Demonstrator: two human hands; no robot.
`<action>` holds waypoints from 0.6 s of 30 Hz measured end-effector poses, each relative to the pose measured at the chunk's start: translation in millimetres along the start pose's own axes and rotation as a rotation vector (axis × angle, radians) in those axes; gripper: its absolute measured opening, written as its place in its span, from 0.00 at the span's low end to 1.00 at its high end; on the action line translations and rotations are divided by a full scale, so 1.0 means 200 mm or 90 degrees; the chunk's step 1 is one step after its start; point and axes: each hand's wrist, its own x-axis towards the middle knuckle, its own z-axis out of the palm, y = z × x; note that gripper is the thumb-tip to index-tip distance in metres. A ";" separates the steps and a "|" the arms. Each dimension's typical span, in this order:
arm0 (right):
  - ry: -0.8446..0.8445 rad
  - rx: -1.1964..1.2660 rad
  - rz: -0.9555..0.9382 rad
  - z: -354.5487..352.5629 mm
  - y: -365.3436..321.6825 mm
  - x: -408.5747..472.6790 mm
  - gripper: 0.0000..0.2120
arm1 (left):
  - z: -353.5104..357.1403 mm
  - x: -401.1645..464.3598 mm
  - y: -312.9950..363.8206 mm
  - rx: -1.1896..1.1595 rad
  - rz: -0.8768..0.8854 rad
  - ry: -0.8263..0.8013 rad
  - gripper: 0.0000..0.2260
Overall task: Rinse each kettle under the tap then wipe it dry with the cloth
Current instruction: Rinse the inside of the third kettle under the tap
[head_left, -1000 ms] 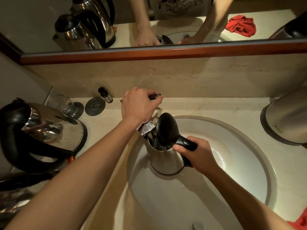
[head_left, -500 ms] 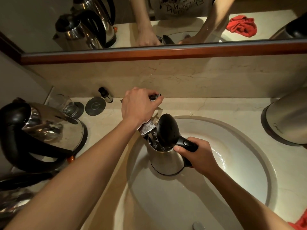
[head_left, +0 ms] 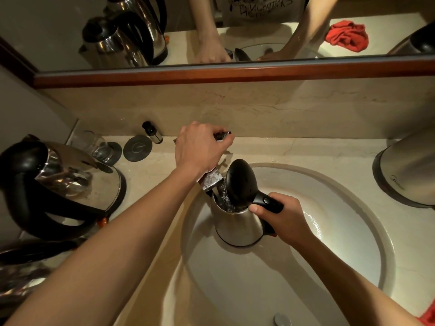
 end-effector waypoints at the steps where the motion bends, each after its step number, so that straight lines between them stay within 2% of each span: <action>1: -0.001 0.009 0.009 0.00 0.00 0.00 0.21 | 0.00 0.00 0.00 -0.001 -0.001 0.001 0.17; 6: 0.005 -0.011 0.006 0.00 -0.01 -0.01 0.17 | -0.01 -0.01 0.01 0.007 0.002 -0.003 0.16; 18: 0.015 0.004 0.025 0.00 -0.01 0.00 0.20 | -0.02 -0.01 0.01 0.009 0.002 -0.006 0.16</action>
